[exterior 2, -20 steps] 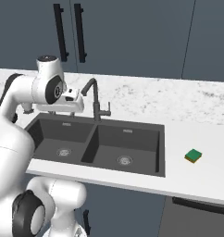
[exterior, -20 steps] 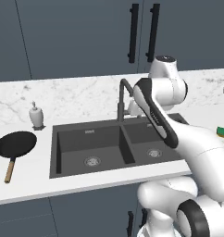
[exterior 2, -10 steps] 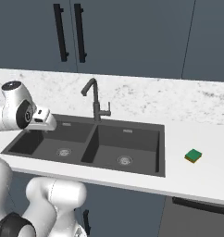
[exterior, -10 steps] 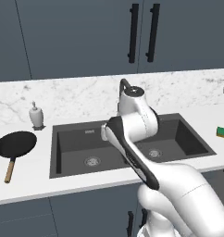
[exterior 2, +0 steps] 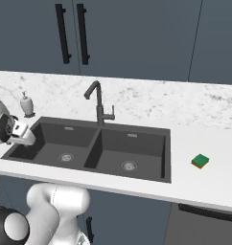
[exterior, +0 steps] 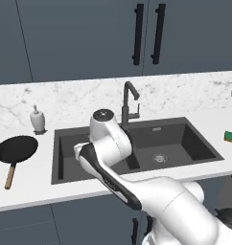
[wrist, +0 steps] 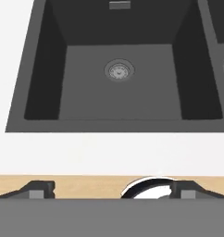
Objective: Pick the pan and sponge and place them into the sink. Then turn on the water.
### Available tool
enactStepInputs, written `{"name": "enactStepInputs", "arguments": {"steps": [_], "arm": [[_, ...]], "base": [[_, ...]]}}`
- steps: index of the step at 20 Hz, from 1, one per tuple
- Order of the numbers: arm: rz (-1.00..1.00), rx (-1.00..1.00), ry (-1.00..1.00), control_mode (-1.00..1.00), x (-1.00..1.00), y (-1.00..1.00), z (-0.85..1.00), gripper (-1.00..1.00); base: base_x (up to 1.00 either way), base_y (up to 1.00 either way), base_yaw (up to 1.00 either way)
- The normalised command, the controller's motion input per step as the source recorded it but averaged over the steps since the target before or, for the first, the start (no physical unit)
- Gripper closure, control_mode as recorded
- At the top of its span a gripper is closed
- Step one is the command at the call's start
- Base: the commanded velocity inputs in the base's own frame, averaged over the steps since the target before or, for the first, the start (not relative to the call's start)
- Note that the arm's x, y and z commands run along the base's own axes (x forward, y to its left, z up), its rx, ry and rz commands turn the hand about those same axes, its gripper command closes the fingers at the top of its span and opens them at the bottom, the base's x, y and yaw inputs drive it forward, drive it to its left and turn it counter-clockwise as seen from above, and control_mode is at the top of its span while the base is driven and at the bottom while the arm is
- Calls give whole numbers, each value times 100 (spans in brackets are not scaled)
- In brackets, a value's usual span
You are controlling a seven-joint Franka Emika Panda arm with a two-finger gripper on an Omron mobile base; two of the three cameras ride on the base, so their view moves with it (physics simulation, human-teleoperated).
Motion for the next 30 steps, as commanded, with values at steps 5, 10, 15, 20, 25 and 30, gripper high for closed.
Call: {"name": "enactStepInputs", "arguments": {"steps": [5, 10, 15, 20, 25, 30], "arm": [[-7, 0, 14, -100, 18, 100, -7, -100], [-3, 0, 9, -100, 13, 99, -1, -100], [2, 0, -1, -100, 30, 85, -19, -100], [9, 0, -3, -100, 42, 60, -42, -100], [10, 0, 0, -100, 33, 64, -24, -100], [5, 0, 0, -100, 8, 68, -9, -100]], "base": [[0, 0, 0], [0, 0, 0], [0, 0, 0], [0, 0, 0], [0, 0, 0], [0, 0, 0]]}}
